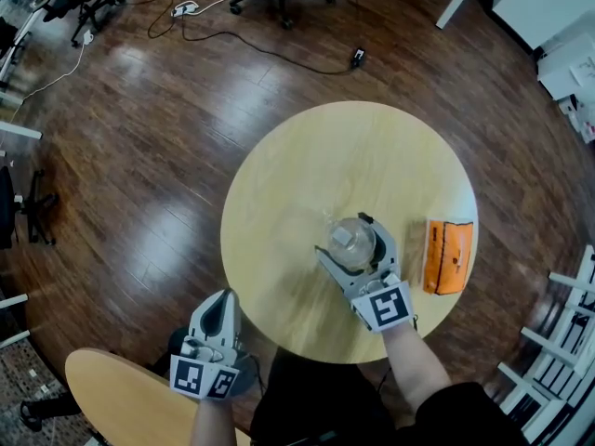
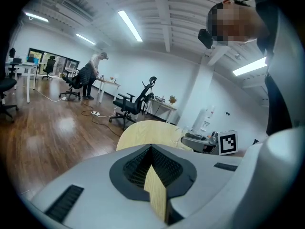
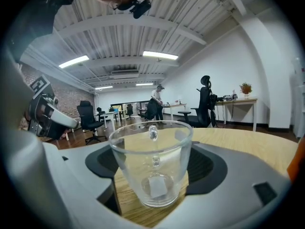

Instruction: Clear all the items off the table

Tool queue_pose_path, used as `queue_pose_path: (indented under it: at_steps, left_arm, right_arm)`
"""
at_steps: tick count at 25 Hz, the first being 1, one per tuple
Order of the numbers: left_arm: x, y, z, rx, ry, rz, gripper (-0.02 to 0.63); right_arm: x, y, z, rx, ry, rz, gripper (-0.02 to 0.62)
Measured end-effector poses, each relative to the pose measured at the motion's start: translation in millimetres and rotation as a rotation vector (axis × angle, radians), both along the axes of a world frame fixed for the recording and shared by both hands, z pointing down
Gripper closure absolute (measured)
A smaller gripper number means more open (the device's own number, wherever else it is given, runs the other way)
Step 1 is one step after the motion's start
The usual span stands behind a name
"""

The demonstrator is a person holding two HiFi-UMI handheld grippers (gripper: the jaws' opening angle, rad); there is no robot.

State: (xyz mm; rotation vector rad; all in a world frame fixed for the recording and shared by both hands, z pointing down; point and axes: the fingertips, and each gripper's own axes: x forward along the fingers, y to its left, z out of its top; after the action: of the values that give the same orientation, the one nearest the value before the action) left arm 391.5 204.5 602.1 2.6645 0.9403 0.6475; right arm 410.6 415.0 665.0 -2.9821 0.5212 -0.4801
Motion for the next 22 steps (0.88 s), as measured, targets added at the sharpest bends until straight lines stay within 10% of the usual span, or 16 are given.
queue_pose_path:
  at_steps: [22]
  left_arm:
    - [-10,9,-137,-0.124,0.245,-0.151,0.614]
  right_arm:
    - [-31,3,-181,-0.009,0.198,-0.173,0.19]
